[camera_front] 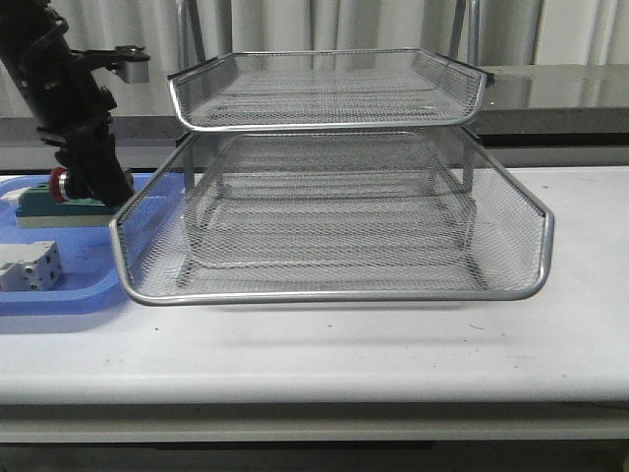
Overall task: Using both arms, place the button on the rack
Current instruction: 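Close the left gripper on the button and lift it, then carry the button over the pulled-out mesh tray and lower it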
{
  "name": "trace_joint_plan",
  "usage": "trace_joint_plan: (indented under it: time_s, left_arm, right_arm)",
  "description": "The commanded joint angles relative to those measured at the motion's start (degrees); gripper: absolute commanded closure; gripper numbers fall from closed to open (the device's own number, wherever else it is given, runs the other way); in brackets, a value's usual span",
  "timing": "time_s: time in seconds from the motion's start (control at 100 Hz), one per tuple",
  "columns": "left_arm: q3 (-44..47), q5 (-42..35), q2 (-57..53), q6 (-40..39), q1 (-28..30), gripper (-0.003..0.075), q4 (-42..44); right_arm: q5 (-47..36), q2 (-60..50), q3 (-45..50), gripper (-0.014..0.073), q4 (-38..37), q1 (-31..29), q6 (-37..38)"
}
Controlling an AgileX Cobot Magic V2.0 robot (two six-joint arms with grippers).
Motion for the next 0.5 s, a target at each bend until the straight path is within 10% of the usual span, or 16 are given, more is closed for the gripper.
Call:
trace_joint_plan:
  time_s: [0.0, 0.49]
  left_arm:
    - [-2.05, 3.57, -5.94, -2.16, -0.26, 0.0740, -0.74]
    - [-0.39, 3.57, -17.78, -12.89, -4.66, 0.0740, 8.28]
  right_arm:
    - [-3.33, 0.45, -1.78, 0.0664, 0.00, -0.20, -0.12]
    - [-3.33, 0.45, -1.78, 0.0664, 0.00, -0.20, -0.12]
